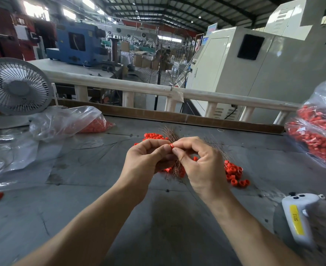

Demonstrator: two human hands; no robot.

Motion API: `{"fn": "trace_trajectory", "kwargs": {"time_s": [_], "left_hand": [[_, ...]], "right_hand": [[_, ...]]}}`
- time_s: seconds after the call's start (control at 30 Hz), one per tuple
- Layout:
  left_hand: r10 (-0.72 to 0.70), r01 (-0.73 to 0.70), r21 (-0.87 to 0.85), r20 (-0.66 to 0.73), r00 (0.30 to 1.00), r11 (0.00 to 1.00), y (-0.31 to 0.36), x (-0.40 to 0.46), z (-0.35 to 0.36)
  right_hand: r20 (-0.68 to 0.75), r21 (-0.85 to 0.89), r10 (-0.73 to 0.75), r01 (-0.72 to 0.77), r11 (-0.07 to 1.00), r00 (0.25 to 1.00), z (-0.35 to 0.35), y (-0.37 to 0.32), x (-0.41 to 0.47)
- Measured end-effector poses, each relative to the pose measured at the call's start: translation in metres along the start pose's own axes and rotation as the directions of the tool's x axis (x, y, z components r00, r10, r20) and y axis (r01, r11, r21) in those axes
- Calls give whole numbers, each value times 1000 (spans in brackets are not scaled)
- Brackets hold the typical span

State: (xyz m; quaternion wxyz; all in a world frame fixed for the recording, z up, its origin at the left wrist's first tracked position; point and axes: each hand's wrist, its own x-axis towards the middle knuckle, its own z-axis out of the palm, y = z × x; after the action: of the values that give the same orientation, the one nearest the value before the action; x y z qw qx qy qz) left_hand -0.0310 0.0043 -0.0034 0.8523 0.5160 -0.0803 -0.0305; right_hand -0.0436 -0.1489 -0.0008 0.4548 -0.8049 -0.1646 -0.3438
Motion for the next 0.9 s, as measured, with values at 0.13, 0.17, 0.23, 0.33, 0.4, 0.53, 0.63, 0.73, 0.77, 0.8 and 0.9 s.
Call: {"fn": "trace_trajectory", "kwargs": {"time_s": [0.13,0.17,0.23,0.33,0.4,0.53,0.63,0.73,0.77,0.8,0.9], "left_hand": [[-7,7,-17,-3,1000,1000,1,-1,0],[-7,7,-17,-5,1000,1000,1,-1,0],[-10,10,-17,-9,1000,1000,1,-1,0],[-45,43,-65,-34,998,997,0,0,0],[-101,95,-118,-37,994,988,-1,-1,0],[-202,199,-161,-3,979,967,-1,0,-1],[-221,218,-153,-4,975,964,-2,0,-2],[-238,237,-140,11,971,961,-1,0,-1],[-244,245,-140,20,969,959,-1,0,-1],[-249,250,-140,29,968,958,-1,-1,-1],[-250,253,-133,41,967,958,-1,0,0]], "right_hand": [[-6,-59,-39,38,998,999,2,-1,0],[-4,-80,-50,50,996,999,2,-1,1],[-3,-108,-65,65,992,998,3,-1,1],[4,-163,-78,78,984,997,4,-5,0],[18,-222,-90,92,971,996,6,-8,-2],[43,-346,-98,107,932,994,10,-14,-4],[56,-391,-86,101,915,995,12,-16,-4],[60,-386,-54,73,919,997,9,-15,-4],[62,-387,-44,64,920,997,8,-14,-4],[65,-388,-36,59,920,997,8,-14,-4],[67,-404,-44,68,912,997,7,-14,-4]]}}
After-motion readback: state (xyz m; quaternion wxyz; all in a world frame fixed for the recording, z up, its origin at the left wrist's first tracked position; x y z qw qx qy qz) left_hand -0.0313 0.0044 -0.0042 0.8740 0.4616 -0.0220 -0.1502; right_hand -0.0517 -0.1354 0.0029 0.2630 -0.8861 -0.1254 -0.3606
